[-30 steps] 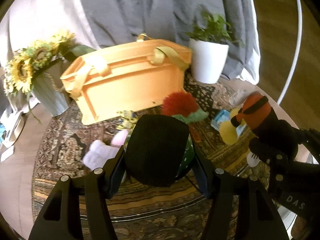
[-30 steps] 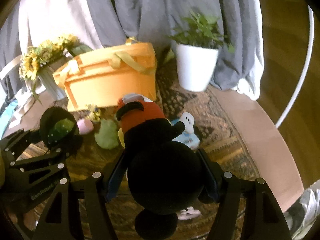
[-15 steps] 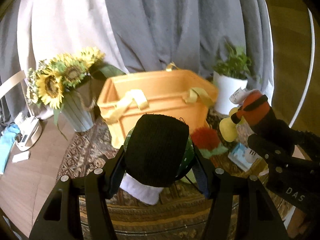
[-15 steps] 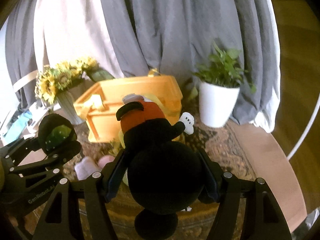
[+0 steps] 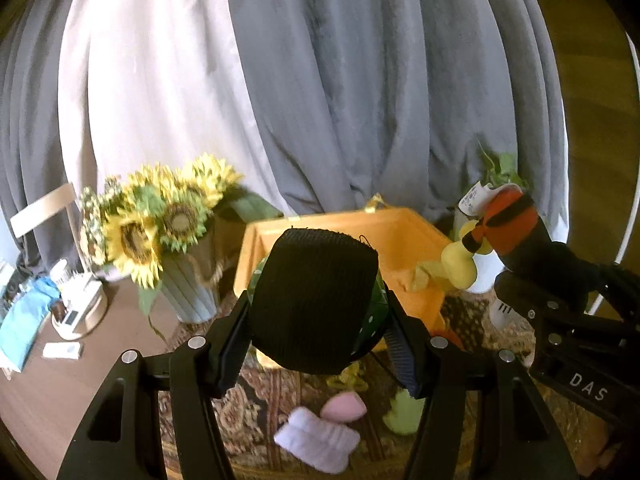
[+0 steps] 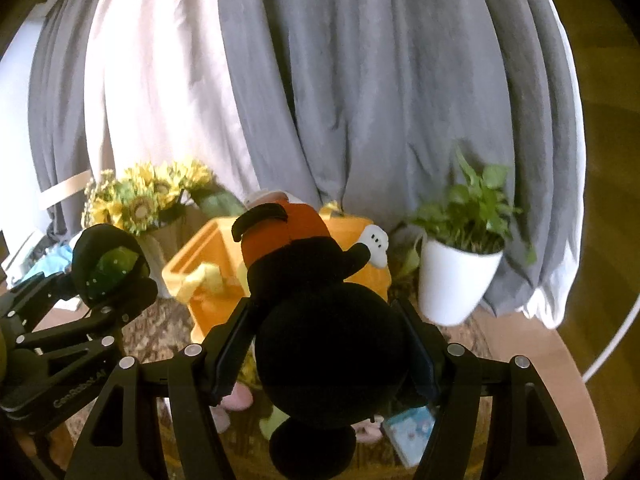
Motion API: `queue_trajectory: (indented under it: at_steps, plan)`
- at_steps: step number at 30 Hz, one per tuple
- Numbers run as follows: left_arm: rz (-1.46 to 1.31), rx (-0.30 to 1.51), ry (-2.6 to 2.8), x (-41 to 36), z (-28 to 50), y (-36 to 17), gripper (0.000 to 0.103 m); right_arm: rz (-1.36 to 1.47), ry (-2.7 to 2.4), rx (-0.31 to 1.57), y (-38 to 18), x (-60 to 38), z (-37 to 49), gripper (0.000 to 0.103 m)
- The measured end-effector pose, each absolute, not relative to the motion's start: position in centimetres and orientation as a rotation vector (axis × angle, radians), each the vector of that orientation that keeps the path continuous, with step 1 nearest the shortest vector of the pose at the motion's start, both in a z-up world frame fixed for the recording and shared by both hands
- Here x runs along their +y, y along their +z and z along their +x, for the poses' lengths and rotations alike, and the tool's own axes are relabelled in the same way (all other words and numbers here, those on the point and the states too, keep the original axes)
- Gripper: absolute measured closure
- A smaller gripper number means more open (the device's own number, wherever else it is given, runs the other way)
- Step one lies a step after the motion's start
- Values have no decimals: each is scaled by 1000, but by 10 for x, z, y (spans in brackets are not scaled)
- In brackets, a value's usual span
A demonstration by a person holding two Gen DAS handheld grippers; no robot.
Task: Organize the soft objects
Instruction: 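Lift both held toys and carry them toward the orange crate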
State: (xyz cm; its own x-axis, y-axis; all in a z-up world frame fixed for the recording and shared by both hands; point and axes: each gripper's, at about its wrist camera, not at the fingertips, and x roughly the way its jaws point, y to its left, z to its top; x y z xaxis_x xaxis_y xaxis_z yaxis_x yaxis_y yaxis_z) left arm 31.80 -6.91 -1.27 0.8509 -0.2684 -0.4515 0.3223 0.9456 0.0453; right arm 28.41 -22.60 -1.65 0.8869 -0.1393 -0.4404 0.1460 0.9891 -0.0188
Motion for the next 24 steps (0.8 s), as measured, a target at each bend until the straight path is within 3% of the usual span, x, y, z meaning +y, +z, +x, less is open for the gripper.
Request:
queue_trajectory:
  at_steps: [24]
  plan:
    - [121, 372, -235, -81, 421, 7, 42, -11, -86, 440, -2, -240, 408, 33]
